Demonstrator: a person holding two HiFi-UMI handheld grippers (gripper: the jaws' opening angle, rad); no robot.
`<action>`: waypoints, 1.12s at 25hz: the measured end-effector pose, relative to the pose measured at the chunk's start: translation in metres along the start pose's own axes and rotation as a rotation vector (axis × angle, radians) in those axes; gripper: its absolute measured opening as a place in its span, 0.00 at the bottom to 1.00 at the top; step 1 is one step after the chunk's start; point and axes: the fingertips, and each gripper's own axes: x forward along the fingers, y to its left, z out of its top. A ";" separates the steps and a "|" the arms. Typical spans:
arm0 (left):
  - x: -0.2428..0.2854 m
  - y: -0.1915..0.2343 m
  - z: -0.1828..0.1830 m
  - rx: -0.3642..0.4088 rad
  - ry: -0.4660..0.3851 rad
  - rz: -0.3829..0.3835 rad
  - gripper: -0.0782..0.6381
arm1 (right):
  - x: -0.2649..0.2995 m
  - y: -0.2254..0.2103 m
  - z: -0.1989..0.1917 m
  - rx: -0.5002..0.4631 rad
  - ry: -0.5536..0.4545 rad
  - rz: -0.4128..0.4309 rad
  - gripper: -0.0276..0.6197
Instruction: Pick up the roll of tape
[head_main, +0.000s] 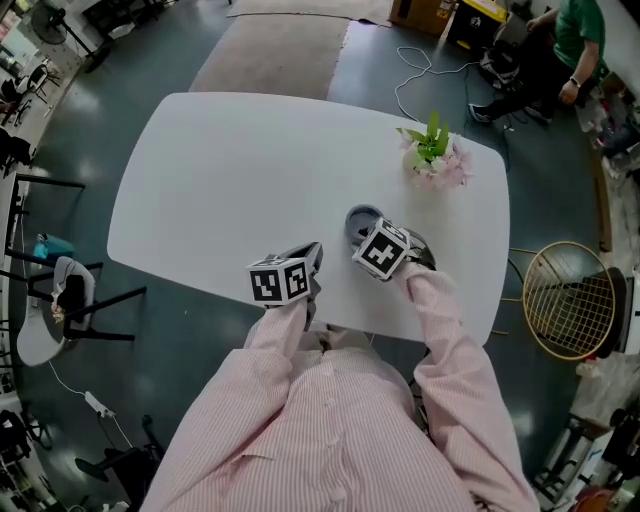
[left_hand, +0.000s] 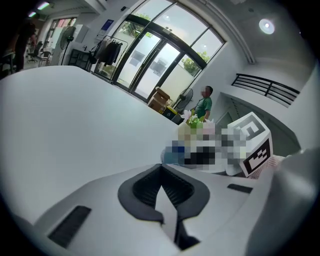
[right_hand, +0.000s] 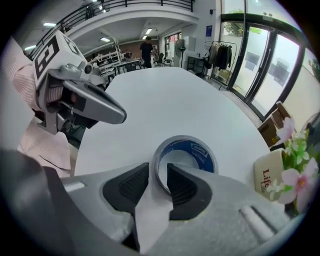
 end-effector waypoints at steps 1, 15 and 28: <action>0.001 0.000 0.000 -0.001 0.001 -0.001 0.11 | 0.003 0.000 -0.003 -0.021 0.024 -0.003 0.23; 0.001 0.003 -0.001 -0.010 0.008 -0.006 0.11 | 0.011 0.004 -0.007 -0.141 0.084 -0.013 0.12; -0.009 -0.017 0.023 0.159 -0.066 -0.046 0.11 | -0.024 -0.003 0.006 0.182 -0.218 -0.018 0.12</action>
